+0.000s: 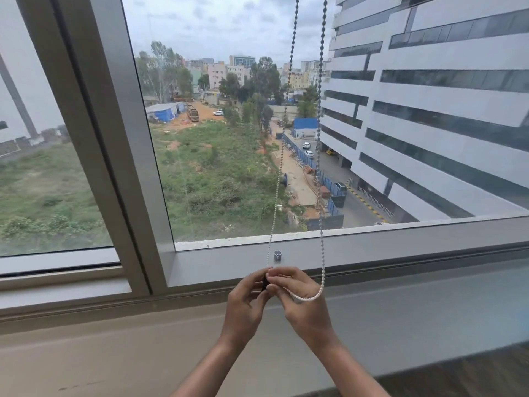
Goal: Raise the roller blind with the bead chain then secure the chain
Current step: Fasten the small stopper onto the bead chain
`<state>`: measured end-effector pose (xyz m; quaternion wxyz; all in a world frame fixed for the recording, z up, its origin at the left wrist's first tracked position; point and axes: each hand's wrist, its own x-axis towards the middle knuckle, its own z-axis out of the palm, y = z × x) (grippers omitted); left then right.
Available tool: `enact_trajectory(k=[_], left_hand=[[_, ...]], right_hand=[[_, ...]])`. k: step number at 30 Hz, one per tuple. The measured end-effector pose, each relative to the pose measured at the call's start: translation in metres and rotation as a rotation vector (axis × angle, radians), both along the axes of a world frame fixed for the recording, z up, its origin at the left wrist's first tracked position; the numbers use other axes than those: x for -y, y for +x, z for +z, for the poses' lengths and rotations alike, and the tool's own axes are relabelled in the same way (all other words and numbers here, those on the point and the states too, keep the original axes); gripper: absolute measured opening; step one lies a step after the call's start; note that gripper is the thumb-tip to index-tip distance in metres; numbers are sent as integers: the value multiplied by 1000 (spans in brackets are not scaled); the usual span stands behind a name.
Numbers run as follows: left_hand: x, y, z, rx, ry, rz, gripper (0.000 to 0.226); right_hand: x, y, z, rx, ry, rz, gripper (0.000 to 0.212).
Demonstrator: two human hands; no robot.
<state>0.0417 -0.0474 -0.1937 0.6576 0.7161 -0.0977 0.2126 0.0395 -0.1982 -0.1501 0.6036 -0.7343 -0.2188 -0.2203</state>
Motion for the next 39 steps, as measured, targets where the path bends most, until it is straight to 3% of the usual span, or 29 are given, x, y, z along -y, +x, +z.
enact_trajectory(k=[4, 8, 11, 14, 19, 22, 26, 31, 39], left_hand=[[1, 1, 4, 11, 8, 9, 47], [0, 4, 8, 30, 12, 15, 50], [0, 5, 11, 43, 2, 6, 48], [0, 6, 13, 39, 9, 7, 47], [0, 4, 19, 21, 22, 5, 47], [-1, 3, 26, 17, 17, -9, 49], [-3, 3, 32, -1, 9, -23, 48], [-10, 5, 36, -33, -9, -66, 46], [-15, 8, 46, -63, -122, -162, 46]], right_hand=[[4, -2, 1, 61, -42, 55, 29], [9, -2, 2, 133, -102, 106, 67], [12, -2, 2, 148, -76, 135, 77], [13, -3, 3, 64, -8, 151, 71], [14, -7, 11, -2, 51, 140, 39], [17, -10, 15, -156, 147, 194, 25], [19, -9, 16, -299, 252, 245, 25], [19, -8, 17, -292, 195, 248, 12], [15, -3, 14, -272, 199, 198, 22]])
